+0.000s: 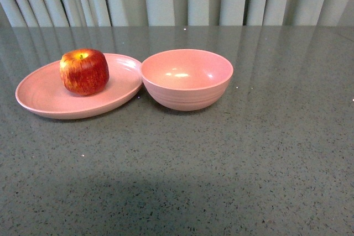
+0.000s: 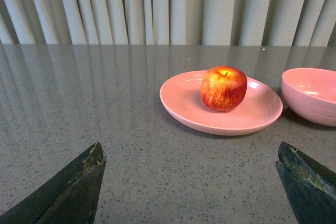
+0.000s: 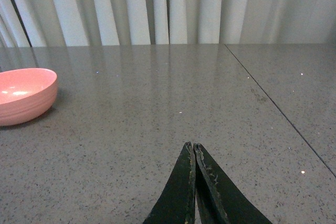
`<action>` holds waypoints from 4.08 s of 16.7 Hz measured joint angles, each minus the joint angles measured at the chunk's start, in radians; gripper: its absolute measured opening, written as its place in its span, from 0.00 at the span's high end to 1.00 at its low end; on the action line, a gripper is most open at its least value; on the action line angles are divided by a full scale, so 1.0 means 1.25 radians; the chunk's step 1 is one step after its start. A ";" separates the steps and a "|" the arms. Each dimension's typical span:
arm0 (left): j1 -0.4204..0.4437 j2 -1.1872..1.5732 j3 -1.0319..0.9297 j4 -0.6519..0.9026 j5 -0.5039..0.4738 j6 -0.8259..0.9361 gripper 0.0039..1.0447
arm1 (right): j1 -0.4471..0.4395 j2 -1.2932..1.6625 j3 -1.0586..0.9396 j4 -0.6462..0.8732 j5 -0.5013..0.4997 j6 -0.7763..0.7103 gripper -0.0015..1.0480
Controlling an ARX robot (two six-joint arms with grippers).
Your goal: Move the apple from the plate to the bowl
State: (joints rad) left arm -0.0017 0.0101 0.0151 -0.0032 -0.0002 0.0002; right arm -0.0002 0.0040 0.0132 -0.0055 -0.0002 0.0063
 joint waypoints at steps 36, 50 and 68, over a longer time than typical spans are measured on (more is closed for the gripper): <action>0.017 0.745 0.473 0.081 0.093 0.007 0.06 | 0.000 0.000 0.000 0.001 0.000 -0.001 0.06; -0.102 1.275 0.846 -0.057 0.135 0.048 0.06 | 0.000 0.000 0.000 0.001 0.000 -0.001 0.06; -0.121 1.385 0.914 -0.111 0.105 0.085 0.06 | 0.000 0.000 0.000 0.001 0.000 -0.001 0.06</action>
State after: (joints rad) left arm -0.1524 1.7409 1.1576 -0.1421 0.1314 0.1070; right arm -0.0002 0.0040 0.0132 -0.0040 -0.0002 0.0055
